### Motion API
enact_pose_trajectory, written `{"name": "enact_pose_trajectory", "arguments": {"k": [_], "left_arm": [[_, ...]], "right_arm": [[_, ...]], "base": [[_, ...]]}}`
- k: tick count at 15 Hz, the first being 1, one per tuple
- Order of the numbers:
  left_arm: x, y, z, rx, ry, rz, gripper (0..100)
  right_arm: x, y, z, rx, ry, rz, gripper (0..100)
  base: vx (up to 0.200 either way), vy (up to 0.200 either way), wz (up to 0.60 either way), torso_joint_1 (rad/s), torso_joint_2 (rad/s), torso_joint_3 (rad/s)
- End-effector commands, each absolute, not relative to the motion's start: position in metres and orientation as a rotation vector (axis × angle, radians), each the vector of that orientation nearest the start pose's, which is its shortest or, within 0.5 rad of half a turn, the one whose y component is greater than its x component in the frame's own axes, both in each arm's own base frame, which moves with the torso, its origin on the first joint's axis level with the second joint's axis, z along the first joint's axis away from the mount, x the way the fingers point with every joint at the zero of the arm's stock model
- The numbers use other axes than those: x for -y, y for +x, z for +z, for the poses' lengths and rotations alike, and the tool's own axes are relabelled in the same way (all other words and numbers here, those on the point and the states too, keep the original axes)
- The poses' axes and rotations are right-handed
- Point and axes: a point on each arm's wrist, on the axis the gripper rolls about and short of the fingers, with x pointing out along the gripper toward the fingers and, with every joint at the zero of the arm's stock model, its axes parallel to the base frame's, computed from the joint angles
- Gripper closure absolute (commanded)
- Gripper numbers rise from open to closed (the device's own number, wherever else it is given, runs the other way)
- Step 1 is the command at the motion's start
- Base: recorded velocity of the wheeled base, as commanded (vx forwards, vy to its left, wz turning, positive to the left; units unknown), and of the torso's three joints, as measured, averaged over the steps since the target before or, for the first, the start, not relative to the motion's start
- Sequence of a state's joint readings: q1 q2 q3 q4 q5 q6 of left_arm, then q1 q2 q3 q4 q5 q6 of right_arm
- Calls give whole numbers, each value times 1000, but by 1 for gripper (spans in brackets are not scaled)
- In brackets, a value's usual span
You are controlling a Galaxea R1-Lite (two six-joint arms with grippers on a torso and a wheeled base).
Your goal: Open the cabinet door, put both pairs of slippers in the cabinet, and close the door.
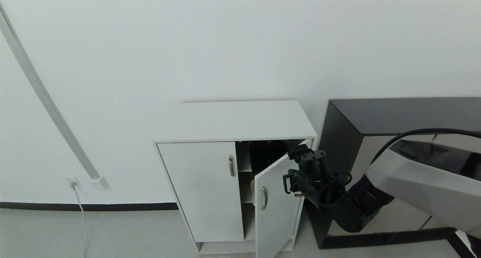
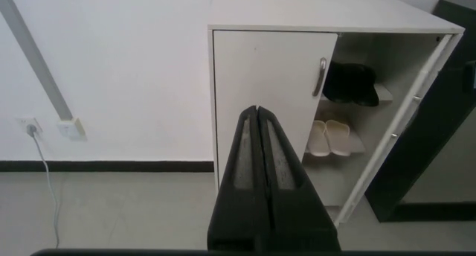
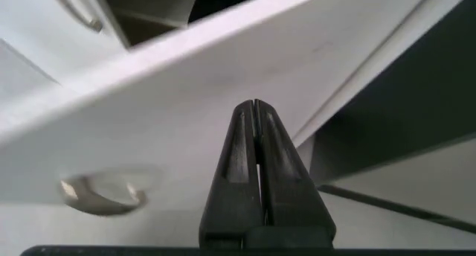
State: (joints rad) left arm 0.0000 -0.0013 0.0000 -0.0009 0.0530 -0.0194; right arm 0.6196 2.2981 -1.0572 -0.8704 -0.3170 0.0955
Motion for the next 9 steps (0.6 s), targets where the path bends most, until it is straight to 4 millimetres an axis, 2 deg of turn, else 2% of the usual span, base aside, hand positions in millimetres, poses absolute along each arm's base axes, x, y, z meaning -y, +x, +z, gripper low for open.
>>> {"name": "enact_pose_trajectory", "arguments": {"k": [1, 9], "left_arm": [[-1, -23, 76, 2, -20, 54, 100], [-1, -23, 76, 2, -20, 55, 100]], "right_arm": [[-249, 362, 38, -327, -64, 284, 100], [-265, 389, 22, -287, -39, 281, 100]], "base": [[0, 0, 0, 0, 0, 0], [0, 0, 0, 0, 0, 0]]}}
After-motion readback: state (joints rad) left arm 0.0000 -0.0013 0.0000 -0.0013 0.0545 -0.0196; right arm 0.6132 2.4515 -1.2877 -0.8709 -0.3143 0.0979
